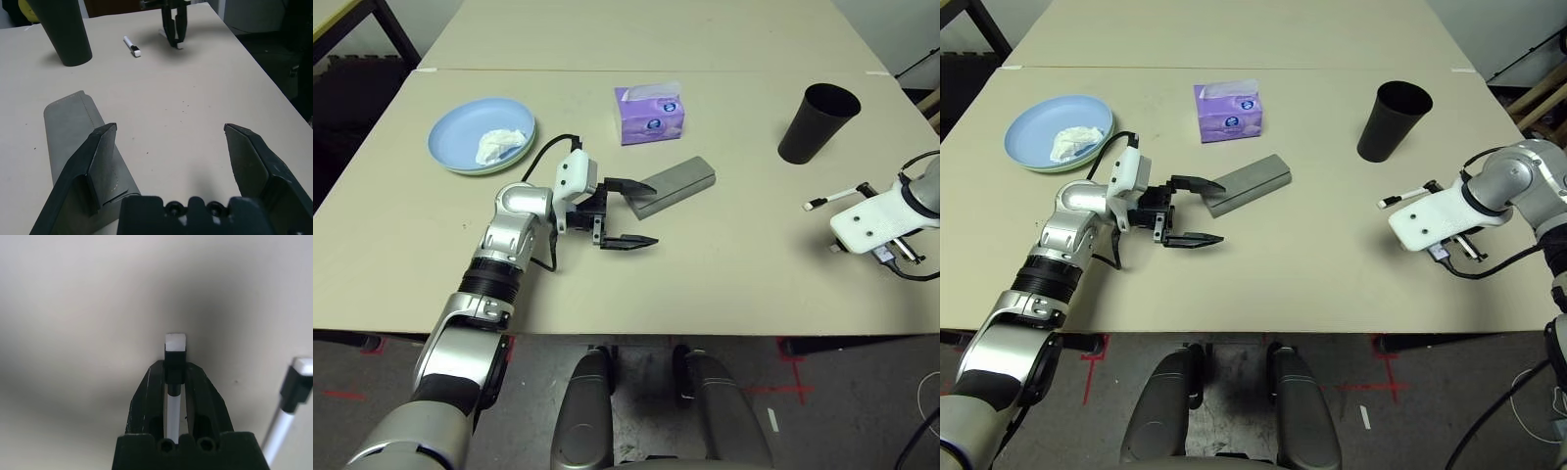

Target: Organize and tidy the items on the table.

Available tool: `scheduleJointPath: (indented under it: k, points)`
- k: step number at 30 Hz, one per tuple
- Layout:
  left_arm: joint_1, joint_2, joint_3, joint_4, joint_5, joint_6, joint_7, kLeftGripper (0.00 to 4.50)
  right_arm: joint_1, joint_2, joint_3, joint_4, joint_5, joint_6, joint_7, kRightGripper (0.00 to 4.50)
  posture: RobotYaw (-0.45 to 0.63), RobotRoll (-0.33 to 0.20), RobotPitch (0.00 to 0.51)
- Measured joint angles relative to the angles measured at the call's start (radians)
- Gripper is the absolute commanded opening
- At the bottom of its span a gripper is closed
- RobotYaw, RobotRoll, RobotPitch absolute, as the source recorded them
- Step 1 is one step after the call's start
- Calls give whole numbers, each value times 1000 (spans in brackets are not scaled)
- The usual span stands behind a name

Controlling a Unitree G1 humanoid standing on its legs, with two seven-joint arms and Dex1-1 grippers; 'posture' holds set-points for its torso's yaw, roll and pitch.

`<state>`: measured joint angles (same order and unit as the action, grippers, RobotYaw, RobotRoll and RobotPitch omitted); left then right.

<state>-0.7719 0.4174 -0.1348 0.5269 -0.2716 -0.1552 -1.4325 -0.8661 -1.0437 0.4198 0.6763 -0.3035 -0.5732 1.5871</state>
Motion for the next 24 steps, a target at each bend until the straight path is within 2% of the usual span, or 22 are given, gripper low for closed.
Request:
scheduleJointPath:
  k: [3, 6, 8, 11, 15, 19, 24]
  points:
    - [-2, -1, 0, 4, 2, -6, 1, 4500, 25, -34, 36, -85, 120, 117, 14, 428, 93, 0, 206]
    - [-8, -2, 0, 24, 3, -16, 4, 4500, 36, -87, 81, -221, 359, 356, 22, 428, 90, 0, 204]
    - [-12, -7, -1, 38, 5, -19, 5, 4500, 39, -83, 68, -291, 498, 522, 23, 428, 88, 0, 203]
    - [-16, -8, -1, 41, 6, -24, 6, 4500, 67, 3, -65, -333, 661, 700, 2, 428, 88, 0, 205]
    - [-20, -10, -1, 41, 6, -28, 6, 4500, 144, 171, -304, -384, 796, 775, -197, 428, 81, 0, 206]
    - [-19, -7, -1, 41, 6, -29, 6, 4500, 188, 274, -448, -431, 831, 809, -390, 428, 73, 0, 205]
    - [-20, -8, -1, 43, 8, -29, 6, 4500, 249, 451, -611, -516, 847, 799, -715, 428, 64, 0, 202]
